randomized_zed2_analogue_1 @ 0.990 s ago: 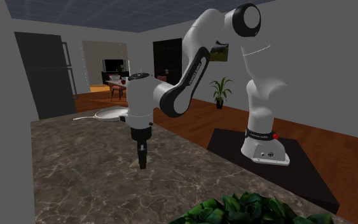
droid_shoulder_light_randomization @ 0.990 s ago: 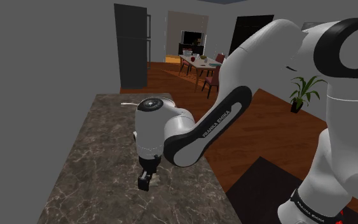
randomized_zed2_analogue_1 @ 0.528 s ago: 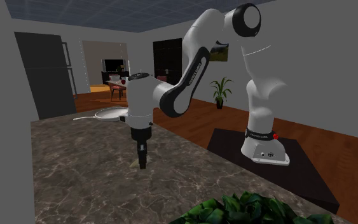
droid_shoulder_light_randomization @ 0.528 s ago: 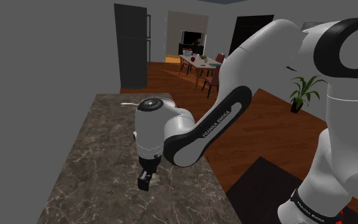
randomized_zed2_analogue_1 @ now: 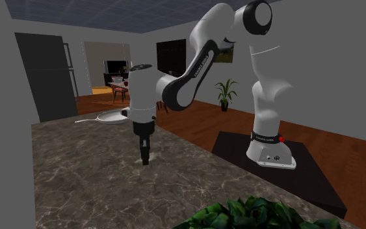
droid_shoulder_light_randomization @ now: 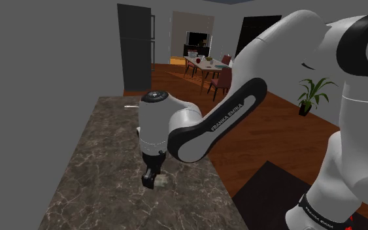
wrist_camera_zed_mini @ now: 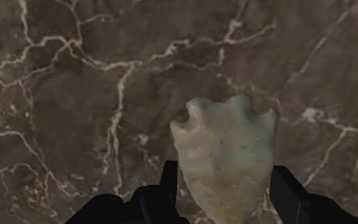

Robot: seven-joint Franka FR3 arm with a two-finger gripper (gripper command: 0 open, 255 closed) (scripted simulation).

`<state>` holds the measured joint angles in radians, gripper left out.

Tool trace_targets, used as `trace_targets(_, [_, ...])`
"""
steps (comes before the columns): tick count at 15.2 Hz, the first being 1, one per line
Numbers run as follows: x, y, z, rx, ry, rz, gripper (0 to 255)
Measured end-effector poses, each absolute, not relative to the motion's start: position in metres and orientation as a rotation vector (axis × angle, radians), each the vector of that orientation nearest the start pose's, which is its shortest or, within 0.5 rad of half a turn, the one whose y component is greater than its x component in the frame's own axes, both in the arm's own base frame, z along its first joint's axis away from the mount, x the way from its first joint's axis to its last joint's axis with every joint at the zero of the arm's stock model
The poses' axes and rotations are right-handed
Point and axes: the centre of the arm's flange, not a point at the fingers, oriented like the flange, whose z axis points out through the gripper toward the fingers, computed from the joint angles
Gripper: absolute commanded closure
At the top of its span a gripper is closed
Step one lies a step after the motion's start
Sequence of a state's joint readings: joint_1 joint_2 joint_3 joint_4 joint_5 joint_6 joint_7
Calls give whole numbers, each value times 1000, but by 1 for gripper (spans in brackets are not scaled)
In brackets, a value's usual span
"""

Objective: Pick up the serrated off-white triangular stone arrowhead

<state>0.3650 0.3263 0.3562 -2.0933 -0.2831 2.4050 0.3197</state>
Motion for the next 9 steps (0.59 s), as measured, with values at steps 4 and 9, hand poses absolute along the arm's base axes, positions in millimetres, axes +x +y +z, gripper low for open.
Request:
trace_targets(4, [441, 381, 295, -3062, -935, -84, 255])
trace_targets(9, [440, 380, 320, -3062, -935, -84, 255])
